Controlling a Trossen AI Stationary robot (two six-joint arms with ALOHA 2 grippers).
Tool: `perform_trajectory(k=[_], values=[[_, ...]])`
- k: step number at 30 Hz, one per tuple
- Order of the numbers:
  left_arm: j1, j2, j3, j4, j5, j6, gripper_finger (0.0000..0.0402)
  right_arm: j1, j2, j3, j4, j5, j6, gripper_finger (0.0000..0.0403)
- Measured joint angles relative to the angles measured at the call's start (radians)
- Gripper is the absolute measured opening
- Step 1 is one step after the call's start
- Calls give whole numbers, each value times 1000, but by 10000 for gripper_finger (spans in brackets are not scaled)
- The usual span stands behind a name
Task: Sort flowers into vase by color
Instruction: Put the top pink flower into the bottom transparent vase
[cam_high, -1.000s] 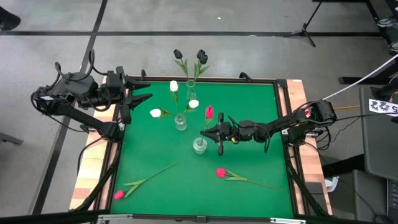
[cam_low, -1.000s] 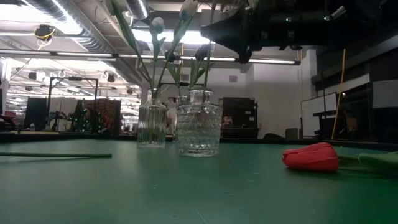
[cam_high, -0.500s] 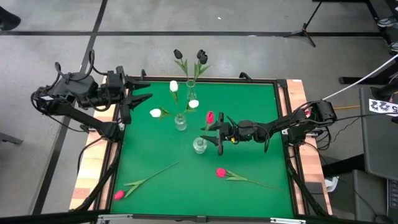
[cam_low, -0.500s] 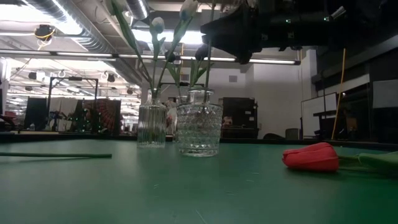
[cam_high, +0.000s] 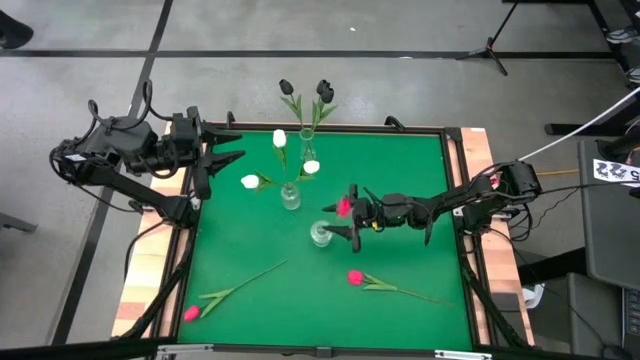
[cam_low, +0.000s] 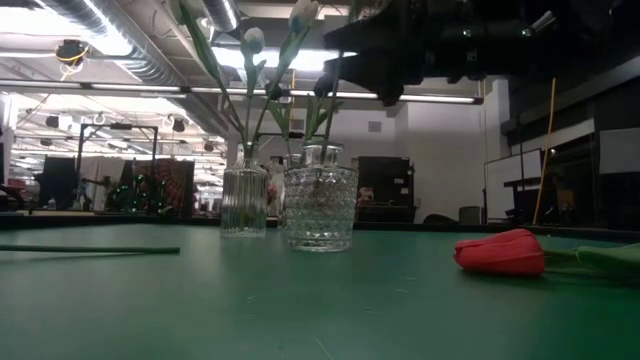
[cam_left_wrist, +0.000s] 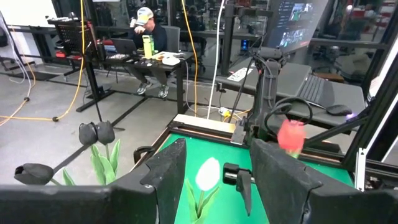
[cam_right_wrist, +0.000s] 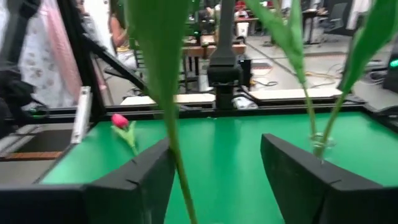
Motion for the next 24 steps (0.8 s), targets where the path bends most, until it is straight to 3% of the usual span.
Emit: perform_trajectory(k=[7,14,24], values=[[0,0,0,0,0,-5,178,-17,0,0,-57,-88,58,268],[0,0,0,0,0,-11,178,-72,-2,0,-95,-235,125,273],[0,0,0,0,0,-11,178,-178,-53,0,-259,-669,200,273]])
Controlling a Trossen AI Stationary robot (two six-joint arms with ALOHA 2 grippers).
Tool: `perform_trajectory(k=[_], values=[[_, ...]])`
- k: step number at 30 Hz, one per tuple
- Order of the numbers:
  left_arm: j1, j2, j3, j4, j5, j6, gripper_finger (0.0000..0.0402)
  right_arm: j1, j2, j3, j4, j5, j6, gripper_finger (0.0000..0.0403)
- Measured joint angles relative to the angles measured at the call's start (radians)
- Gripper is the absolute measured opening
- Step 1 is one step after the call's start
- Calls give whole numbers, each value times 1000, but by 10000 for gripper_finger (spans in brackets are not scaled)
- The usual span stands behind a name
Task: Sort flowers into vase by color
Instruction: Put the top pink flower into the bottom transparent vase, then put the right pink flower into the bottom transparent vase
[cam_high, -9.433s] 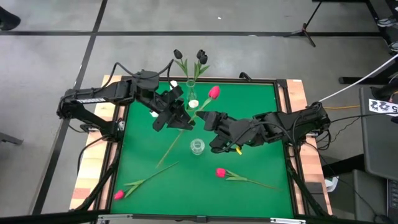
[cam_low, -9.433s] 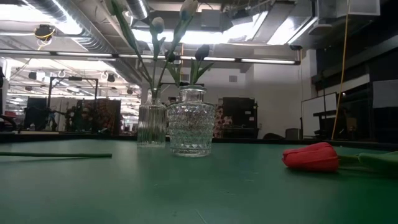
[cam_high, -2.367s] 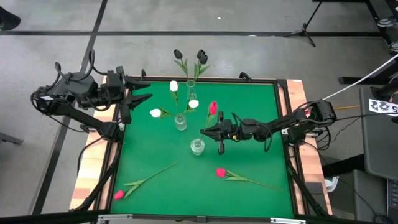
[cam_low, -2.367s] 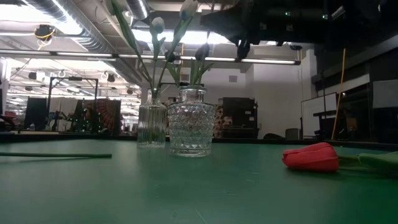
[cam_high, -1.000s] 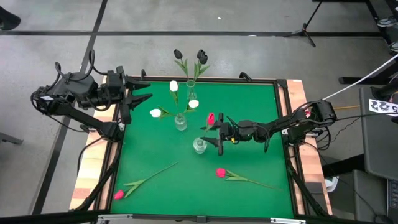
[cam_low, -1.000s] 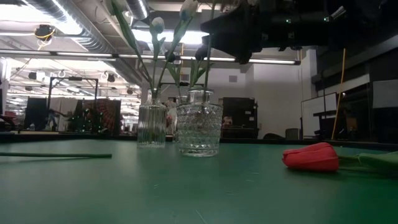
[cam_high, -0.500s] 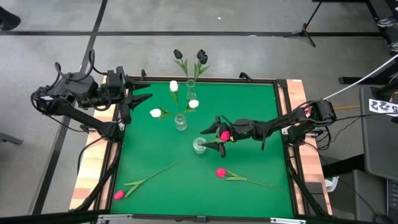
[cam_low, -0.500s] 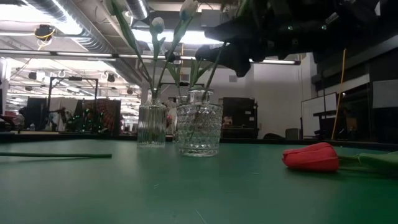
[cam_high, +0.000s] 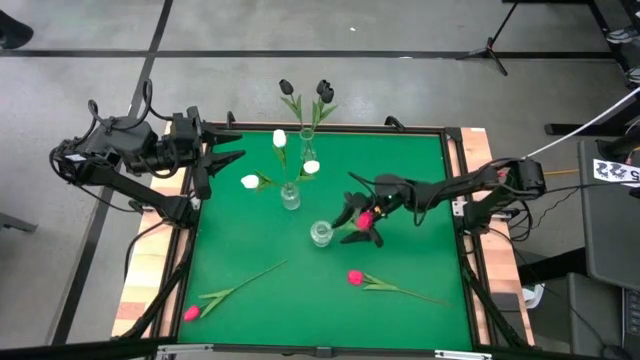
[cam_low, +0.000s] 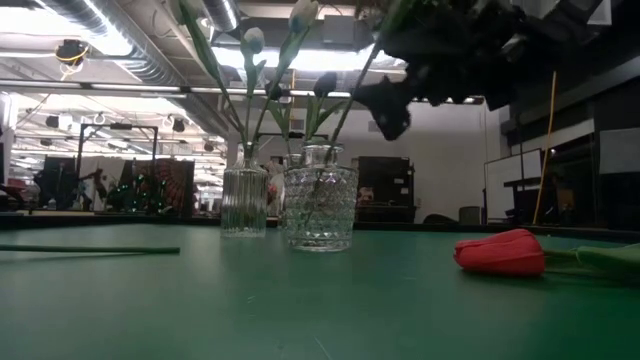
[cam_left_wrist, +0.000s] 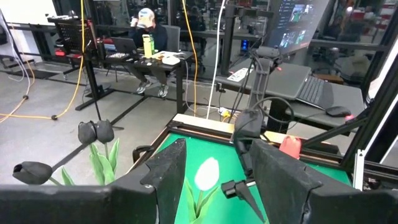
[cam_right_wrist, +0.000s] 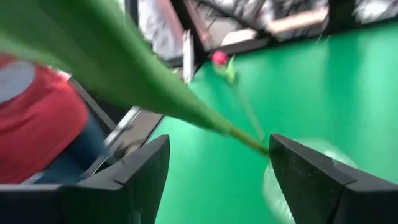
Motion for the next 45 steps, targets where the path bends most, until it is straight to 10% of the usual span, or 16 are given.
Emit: perform_trajectory(k=[10,18,28,45], values=[[0,0,0,-17,0,0,178,-66,-199,0,-508,-149,-66,273],[0,0,0,-61,0,-32,178,70,-492,0,-1063,175,-39,273],[0,0,0,-60,0,-23,178,565,-479,0,-990,811,323,273],[0,0,0,-89,0,-39,178,760,-109,89,-906,849,537,273]])
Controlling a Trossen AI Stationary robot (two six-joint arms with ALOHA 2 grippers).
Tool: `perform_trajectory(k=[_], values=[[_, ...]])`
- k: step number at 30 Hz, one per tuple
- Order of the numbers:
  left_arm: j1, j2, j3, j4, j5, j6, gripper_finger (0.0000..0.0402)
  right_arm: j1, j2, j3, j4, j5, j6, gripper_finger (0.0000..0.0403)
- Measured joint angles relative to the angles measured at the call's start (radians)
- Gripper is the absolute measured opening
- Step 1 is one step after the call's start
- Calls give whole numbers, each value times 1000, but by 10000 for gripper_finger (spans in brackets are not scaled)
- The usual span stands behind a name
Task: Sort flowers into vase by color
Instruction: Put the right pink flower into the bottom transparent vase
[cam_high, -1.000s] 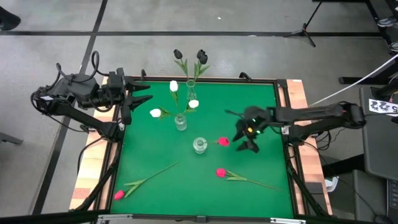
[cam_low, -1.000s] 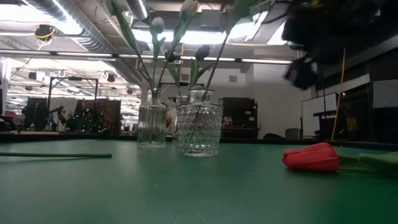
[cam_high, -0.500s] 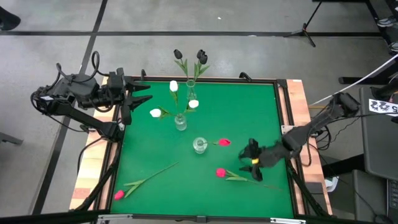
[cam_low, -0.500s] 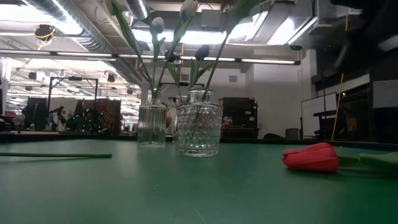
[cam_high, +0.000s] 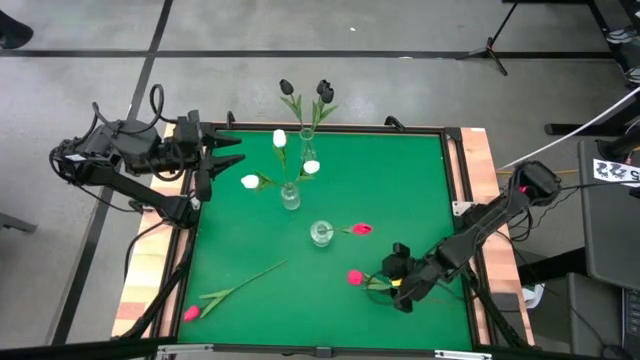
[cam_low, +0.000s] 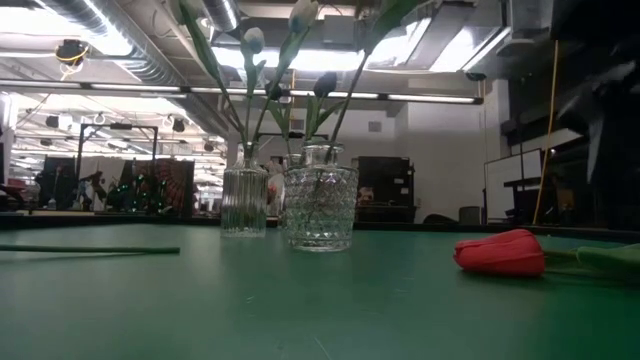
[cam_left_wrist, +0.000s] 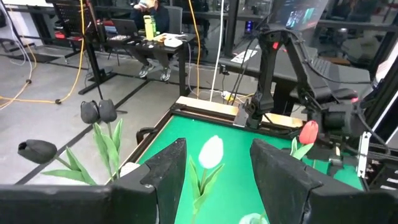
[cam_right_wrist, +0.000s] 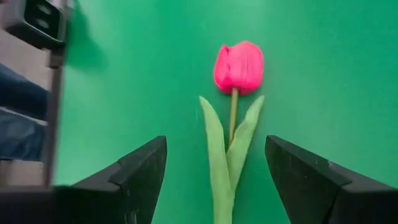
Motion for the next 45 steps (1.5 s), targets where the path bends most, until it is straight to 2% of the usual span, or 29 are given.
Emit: perform_trajectory(k=[8,21,26,35,40,45], values=[[0,2,0,-56,0,-36,178,1,123,37,-75,-19,32,273],[0,12,-15,-95,0,-64,178,0,203,40,-77,-46,90,263],[0,11,-15,-95,0,-64,178,0,215,41,-97,-42,117,199],[0,11,-15,-95,0,-63,178,-3,216,39,-121,-25,137,19],[0,11,-16,-95,0,-63,178,0,215,38,-112,12,196,24],[0,11,-16,-94,0,-62,178,0,168,33,-108,176,235,8]])
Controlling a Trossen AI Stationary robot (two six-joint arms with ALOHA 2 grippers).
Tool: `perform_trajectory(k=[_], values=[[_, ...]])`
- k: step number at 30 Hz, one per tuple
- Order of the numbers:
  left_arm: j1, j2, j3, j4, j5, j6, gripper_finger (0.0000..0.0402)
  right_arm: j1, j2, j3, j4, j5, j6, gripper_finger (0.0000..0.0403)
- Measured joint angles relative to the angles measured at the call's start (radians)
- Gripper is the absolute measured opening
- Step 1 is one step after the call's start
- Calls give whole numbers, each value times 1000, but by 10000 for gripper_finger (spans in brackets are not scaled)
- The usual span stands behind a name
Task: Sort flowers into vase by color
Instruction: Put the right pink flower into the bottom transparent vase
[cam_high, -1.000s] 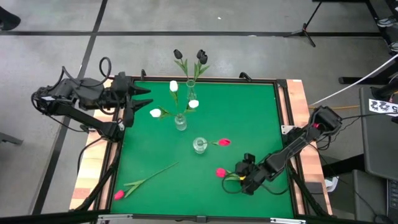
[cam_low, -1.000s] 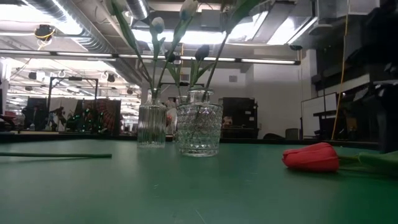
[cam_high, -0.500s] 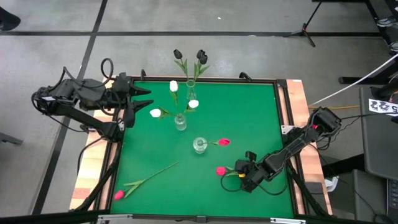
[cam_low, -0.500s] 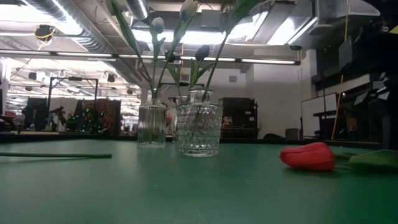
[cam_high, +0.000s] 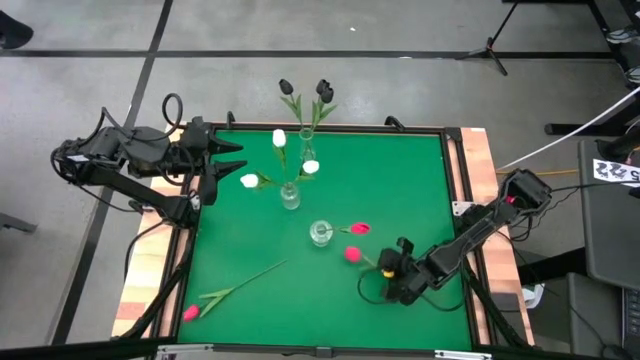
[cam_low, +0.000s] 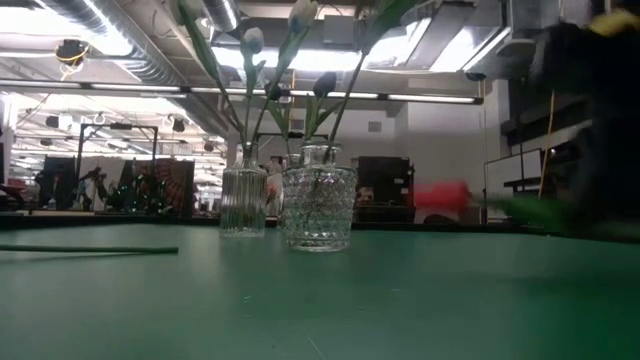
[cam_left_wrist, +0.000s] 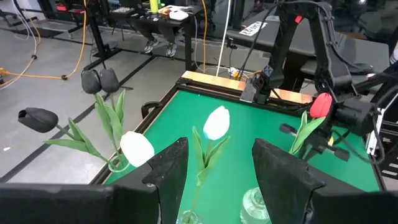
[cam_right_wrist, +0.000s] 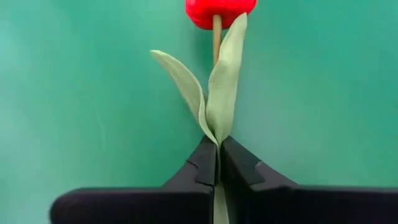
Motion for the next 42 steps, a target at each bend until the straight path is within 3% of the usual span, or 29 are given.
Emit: perform_trajectory(k=[10,14,19,24,33,36,39,42], values=[[0,0,0,1,0,-1,178,0,-182,3,-125,370,87,10],[0,0,0,5,0,-1,178,-1,-264,3,-265,579,165,5],[0,0,0,6,0,-2,178,-39,-346,3,-343,920,211,7],[0,0,0,12,0,-2,178,-104,-359,3,-299,1077,185,4],[0,0,0,13,-16,5,178,-152,-337,3,-180,1092,185,3],[0,0,0,13,-45,7,178,-152,-347,3,-124,1030,176,2],[0,0,0,13,-58,25,178,-160,-354,3,48,918,-32,2],[0,0,0,13,-60,26,178,-205,-374,4,325,750,-426,2]])
